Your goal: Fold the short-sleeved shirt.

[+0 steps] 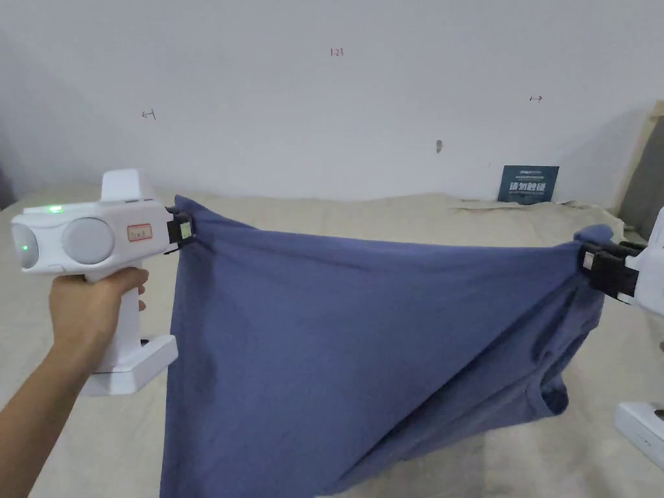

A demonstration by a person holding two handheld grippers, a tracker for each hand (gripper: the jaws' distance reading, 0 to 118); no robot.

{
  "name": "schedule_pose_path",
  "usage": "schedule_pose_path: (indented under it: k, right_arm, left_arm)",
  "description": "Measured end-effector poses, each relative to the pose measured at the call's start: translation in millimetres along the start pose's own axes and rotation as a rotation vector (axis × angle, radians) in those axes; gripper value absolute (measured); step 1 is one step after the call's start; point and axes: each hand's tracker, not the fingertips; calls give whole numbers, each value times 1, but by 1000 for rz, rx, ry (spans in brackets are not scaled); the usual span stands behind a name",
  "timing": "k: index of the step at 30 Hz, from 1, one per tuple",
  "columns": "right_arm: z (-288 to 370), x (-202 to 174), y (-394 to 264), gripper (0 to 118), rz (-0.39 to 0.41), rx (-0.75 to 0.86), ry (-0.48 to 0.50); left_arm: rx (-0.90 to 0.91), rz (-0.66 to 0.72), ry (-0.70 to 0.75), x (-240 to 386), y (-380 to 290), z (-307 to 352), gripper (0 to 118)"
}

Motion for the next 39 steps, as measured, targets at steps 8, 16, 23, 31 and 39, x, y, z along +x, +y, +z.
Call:
schedule_pose_path:
  k: [8, 16, 23, 31, 39]
  right_arm:
    - [-25, -8, 76, 4, 83, 109, 5]
    - [-58, -6, 146, 4, 125, 206, 6]
    - [-93, -8, 176, 4, 160, 260, -26]
    - [-118, -4, 153, 4, 159, 245, -45]
    - [-130, 4, 72, 4, 148, 105, -41]
  left_arm:
    - [110, -31, 35, 13, 81, 4, 0]
    - [190, -58, 77, 24, 149, -15, 0]
    - [230, -112, 119, 35, 175, -42, 0]
    - [191, -124, 110, 29, 154, -69, 0]
    - [69, -105, 93, 18, 74, -90, 0]
